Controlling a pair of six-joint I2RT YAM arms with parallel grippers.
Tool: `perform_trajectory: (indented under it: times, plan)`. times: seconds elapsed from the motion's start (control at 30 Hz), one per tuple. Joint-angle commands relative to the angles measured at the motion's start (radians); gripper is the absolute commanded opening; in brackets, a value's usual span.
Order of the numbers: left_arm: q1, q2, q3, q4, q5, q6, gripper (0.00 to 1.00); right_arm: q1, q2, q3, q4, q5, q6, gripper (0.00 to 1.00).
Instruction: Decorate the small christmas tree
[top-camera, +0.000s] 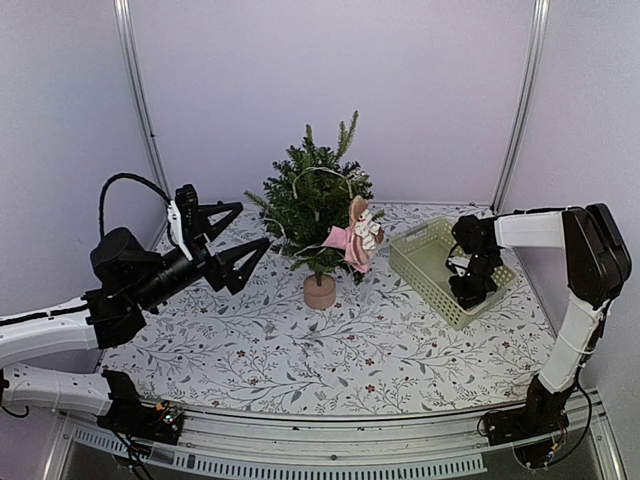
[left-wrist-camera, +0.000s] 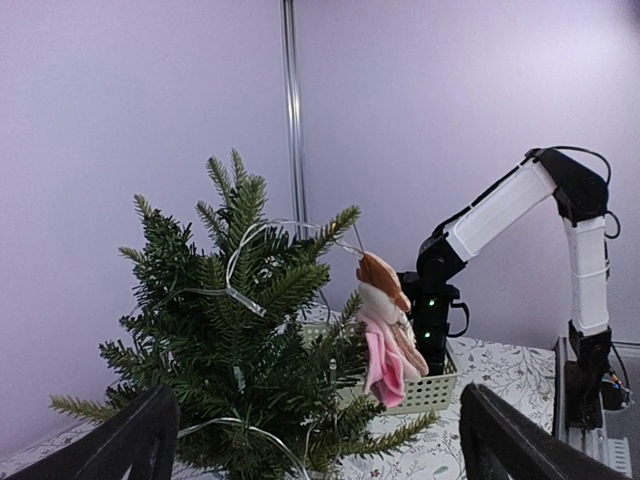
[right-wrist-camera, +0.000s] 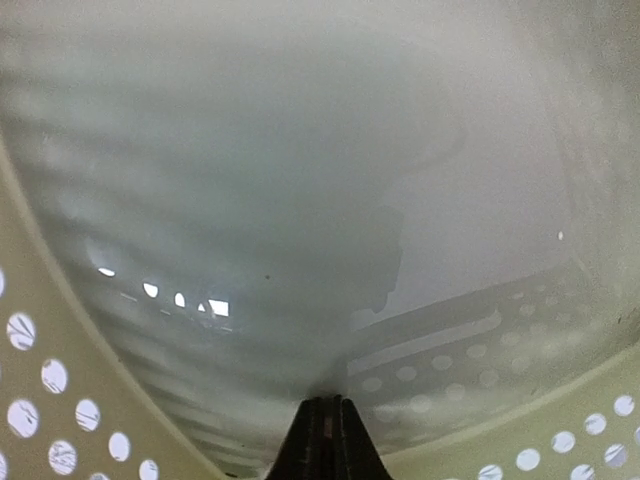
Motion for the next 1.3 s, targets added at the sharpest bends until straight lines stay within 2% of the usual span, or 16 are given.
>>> perform_trajectory:
  times: [0.0,0.1,0.3,0.57,0.67,0.8,0.97,1.13,1.27]
  plan:
    - [0.020,-0.005,-0.009,0.016,-0.005,-0.001,0.99,-0.007,-0.003,-0.003,0.001,0.042,0.009,0.00]
    - [0.022,-0.010,-0.009,0.006,-0.008,-0.003,0.99,-0.014,-0.053,-0.019,0.008,0.081,0.019,0.00]
    - [0.026,-0.018,-0.007,-0.010,-0.010,0.000,0.99,0.000,-0.186,-0.057,0.041,-0.278,0.012,0.00]
    - [0.029,-0.004,0.001,-0.018,-0.004,-0.015,0.99,0.186,-0.094,-0.045,0.193,-0.474,0.075,0.00]
    - [0.029,0.000,0.009,-0.021,-0.003,-0.024,0.99,0.206,-0.065,0.018,0.234,-0.470,0.113,0.00]
    - [0.029,0.002,0.021,-0.033,-0.009,-0.029,0.99,0.205,-0.067,0.086,0.240,-0.358,0.146,0.00]
    - [0.030,0.002,0.035,-0.054,-0.031,-0.025,0.99,0.193,-0.140,0.082,0.249,-0.263,0.160,0.00]
    - [0.030,-0.005,0.044,-0.079,-0.060,0.002,0.99,0.158,-0.297,0.027,0.324,-0.286,0.174,0.00]
    - [0.028,-0.013,0.057,-0.093,-0.020,0.040,0.98,0.153,-0.435,-0.012,0.399,-0.376,0.160,0.00]
